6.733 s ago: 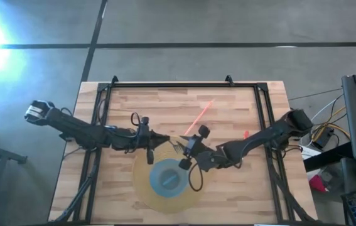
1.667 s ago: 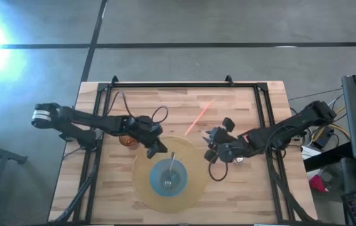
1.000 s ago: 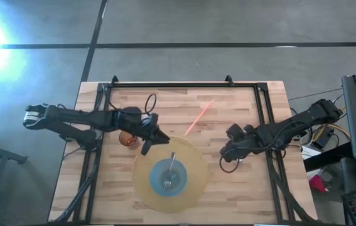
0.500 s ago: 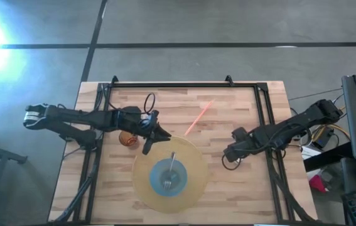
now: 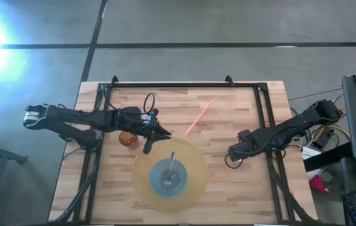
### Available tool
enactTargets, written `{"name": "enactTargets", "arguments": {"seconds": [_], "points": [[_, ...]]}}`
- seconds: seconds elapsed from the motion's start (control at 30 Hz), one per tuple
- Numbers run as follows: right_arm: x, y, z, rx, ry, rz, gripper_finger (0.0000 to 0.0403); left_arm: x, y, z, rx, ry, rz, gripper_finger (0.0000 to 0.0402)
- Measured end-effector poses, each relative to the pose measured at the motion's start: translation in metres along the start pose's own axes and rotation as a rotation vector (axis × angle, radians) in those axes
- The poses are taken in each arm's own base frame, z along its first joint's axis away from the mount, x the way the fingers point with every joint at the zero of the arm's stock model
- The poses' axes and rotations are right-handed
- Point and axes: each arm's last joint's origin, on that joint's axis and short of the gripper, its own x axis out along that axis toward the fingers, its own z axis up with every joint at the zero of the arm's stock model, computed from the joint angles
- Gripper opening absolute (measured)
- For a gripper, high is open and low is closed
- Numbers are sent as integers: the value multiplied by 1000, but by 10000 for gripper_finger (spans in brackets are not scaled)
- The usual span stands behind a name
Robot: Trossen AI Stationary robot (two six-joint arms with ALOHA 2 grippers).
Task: Pick & Place Utensil
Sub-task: Put the orange spoon into the blue bowl on the brown mat
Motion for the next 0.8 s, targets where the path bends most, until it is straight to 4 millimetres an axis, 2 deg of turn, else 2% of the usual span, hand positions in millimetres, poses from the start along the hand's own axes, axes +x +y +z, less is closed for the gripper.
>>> {"name": "enactTargets", "arguments": {"seconds": [0.37, 0.8], "points": [[30, 0, 1, 67, -17, 99, 118, 1, 2, -5, 0, -8, 27, 58], [39, -6, 7, 133, -112, 83, 118, 2, 2, -5, 19, -24, 40, 55]]}}
